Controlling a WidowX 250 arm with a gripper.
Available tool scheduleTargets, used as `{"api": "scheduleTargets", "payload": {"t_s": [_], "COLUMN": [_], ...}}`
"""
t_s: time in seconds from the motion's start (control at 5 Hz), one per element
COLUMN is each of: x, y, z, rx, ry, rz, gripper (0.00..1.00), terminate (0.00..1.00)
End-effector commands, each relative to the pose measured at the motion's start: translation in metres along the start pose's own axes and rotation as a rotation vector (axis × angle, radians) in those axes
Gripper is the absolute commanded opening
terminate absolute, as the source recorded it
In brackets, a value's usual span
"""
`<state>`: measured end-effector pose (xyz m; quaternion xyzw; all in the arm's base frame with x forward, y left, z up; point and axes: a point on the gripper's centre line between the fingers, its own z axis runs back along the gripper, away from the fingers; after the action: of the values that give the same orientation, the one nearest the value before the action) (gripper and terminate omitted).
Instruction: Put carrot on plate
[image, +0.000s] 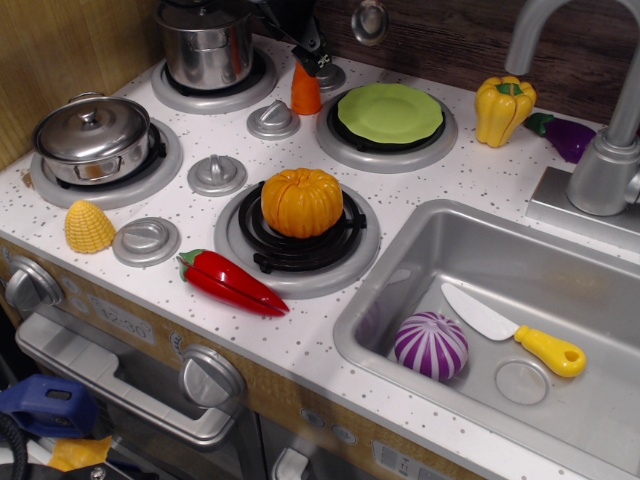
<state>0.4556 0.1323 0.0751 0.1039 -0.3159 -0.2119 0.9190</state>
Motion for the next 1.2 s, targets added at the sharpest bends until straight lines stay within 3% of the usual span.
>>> {"api": "scheduleTargets", "payload": {"t_s": [0.0,1.0], "x": [0.000,-0.004], "y": [0.000,0.016], "z": [0.000,-0.038], "rx": [0.000,-0.021], "ry": [0.000,-0.046], "rz": [0.000,-0.028], "gripper": [1.00,1.00], "terminate": [0.00,0.00]}}
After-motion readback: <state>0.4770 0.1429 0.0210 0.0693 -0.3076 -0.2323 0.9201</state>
